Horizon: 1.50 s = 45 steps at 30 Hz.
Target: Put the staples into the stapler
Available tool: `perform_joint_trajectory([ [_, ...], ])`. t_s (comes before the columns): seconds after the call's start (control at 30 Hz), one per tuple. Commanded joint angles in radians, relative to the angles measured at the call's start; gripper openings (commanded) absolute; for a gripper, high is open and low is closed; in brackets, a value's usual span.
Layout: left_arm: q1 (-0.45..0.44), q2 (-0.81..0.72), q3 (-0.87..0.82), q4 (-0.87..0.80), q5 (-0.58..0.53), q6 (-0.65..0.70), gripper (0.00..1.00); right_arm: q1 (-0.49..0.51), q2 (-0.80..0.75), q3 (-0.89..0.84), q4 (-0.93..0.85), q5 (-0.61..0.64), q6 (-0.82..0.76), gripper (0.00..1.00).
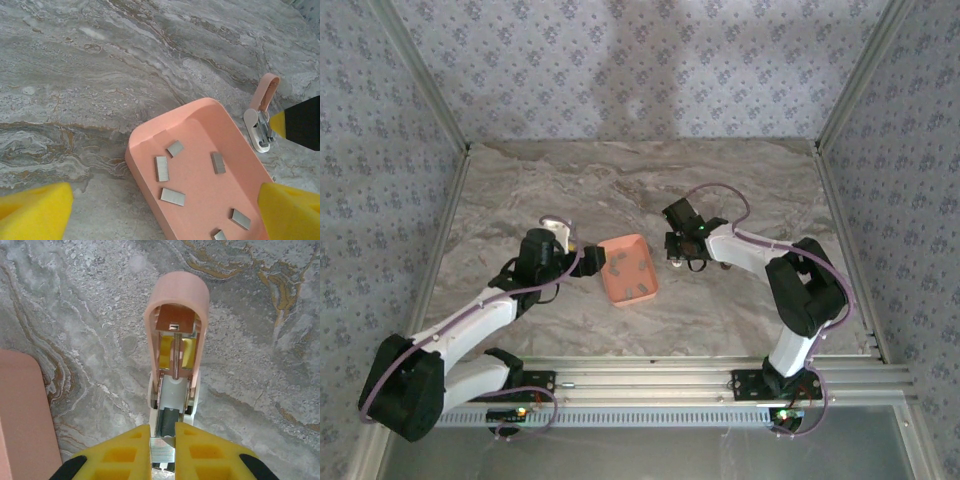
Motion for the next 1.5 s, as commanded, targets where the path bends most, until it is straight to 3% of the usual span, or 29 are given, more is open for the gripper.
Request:
perform_joint_trajectory([
  [0.0, 0.008, -0.007, -0.004, 0.015, 0.013, 0.019, 0.95, 0.005, 0.022, 0.018, -0.03, 0.029, 0.018, 0.15],
  [0.8, 0.017, -0.034, -0.011, -0.004, 0.012, 0.023, 0.95, 0.024, 0.026, 0.016, -0.104, 0.035, 0.018, 0.15],
  [1.17, 0.017, -0.042, -0.01, -0.006, 0.012, 0.023, 0.95, 0.025, -0.065, 0.054, -0.129, 0.025, -0.007, 0.32],
  [1.27, 0.017, -0.04, -0.011, -0.003, 0.012, 0.02, 0.95, 0.009, -0.101, 0.045, -0.135, 0.006, -0.013, 0.33],
  [1.47, 0.017, -0.031, -0.007, 0.007, 0.021, 0.015, 0.95, -0.076, -0.094, 0.0, -0.07, -0.157, 0.0, 0.34],
])
